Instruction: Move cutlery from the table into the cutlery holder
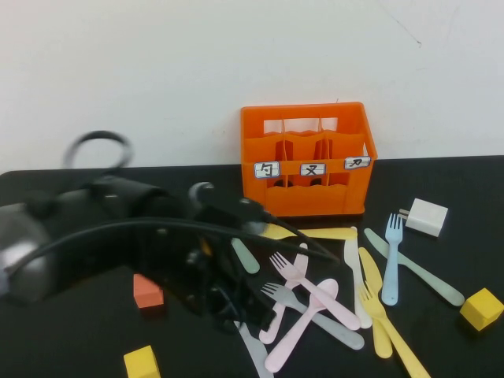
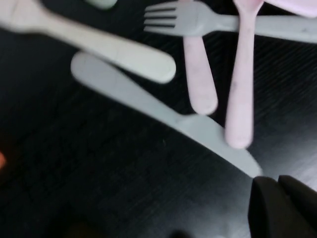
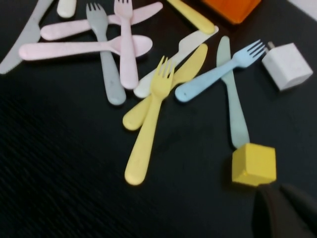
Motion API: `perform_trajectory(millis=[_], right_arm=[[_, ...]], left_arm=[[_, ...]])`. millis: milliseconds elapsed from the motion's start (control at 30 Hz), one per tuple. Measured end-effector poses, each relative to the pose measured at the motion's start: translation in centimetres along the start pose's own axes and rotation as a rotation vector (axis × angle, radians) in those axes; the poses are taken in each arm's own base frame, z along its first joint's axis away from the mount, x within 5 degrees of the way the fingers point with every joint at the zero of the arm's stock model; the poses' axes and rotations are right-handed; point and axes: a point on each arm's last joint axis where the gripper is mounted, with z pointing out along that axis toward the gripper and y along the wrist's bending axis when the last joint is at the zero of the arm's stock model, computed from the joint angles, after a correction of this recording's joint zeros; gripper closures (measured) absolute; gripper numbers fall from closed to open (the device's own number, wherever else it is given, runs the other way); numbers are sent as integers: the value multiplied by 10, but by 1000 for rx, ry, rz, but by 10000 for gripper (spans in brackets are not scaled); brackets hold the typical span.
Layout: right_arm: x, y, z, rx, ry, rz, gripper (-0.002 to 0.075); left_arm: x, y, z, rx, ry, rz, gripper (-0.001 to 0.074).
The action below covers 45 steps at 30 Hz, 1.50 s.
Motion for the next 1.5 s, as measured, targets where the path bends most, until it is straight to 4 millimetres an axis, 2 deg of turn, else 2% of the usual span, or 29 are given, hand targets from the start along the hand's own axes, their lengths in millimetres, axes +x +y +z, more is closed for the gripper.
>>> perform_trajectory(millis=[100, 167, 333, 433, 633, 900, 1267, 1500], right_arm=[[-2, 1, 0, -7, -22, -11, 728], [-3, 1, 0, -12, -35, -24, 728], [-5, 2, 0, -21, -54, -29, 728], [-5, 2, 0, -22, -56, -32, 728], [-5, 2, 0, -24, -61, -35, 728], [-7, 3, 0, -31, -73, -20, 728], [-7, 3, 0, -34, -75, -15, 728], [-7, 4, 0, -41, -81, -6, 728]], left_arm=[[-7, -5, 14, -36, 53, 86, 690], [-9, -4, 24, -56, 100, 124, 619], [-9, 2, 53, -120, 180, 336, 366], [-9, 4, 67, -165, 200, 504, 310], [-12, 10, 87, -211, 196, 786, 289], [-15, 10, 103, -192, 165, 1053, 288], [-4, 12, 124, -109, 255, 1276, 288], [-1, 16, 125, -72, 295, 1289, 288]])
